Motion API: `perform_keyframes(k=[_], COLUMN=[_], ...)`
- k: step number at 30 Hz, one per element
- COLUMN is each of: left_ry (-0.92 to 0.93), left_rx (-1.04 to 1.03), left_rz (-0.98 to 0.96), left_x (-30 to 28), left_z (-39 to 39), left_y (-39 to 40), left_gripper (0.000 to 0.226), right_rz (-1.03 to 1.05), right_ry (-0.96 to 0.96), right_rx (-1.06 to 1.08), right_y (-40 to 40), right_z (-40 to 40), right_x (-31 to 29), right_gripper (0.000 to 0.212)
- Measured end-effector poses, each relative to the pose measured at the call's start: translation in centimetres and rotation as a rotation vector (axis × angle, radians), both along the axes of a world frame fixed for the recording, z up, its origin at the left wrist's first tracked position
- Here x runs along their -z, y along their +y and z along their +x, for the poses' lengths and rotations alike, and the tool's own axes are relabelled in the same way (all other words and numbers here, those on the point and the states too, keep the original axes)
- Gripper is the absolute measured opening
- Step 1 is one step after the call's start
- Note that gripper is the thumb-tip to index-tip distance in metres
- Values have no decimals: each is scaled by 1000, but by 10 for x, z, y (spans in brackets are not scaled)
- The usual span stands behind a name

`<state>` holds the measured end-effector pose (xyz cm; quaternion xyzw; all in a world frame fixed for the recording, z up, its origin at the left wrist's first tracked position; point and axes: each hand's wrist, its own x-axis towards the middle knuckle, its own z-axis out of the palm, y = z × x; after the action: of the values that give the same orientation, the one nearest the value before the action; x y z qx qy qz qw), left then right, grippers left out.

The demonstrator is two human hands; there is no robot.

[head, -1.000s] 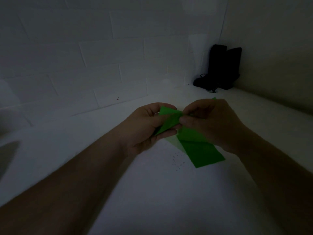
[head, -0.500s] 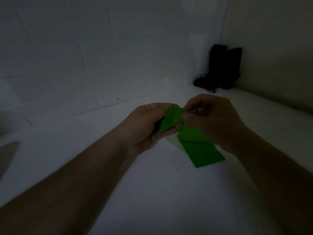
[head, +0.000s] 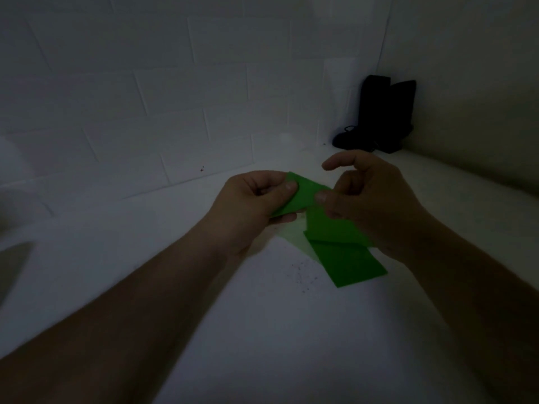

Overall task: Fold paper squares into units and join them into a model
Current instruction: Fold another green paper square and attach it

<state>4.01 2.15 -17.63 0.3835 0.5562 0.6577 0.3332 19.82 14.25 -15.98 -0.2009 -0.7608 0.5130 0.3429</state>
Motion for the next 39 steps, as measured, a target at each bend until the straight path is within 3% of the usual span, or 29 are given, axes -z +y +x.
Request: perform_keyframes(k=[4,11,18,23,30,39], left_ry=[80,34,28,-28,-91,-17], left_rx=[-105,-113,-111,-97,14,-52], left_rz=[32,30,19,1,38,27], left_x=[1,-1,-1,-2,-2,0], left_z=[-1,-2,-2,0,3,1], left_y=[1,1,0,1,2,2], left_gripper=[16,15,20,23,30,28], right_rz=[-63,-107,156,181,24,-137], right_ry=[-10,36,-91,-69,-70,-72], right_rx=[0,57,141,136,137,16], right_y=[-1,-3,-5,-8,-6,-5], right_z=[-2,-3,-1,-3,-3,-6], right_x=[-1,-3,-2,-1,-2,1], right_gripper=[21,14,17,22,20,11])
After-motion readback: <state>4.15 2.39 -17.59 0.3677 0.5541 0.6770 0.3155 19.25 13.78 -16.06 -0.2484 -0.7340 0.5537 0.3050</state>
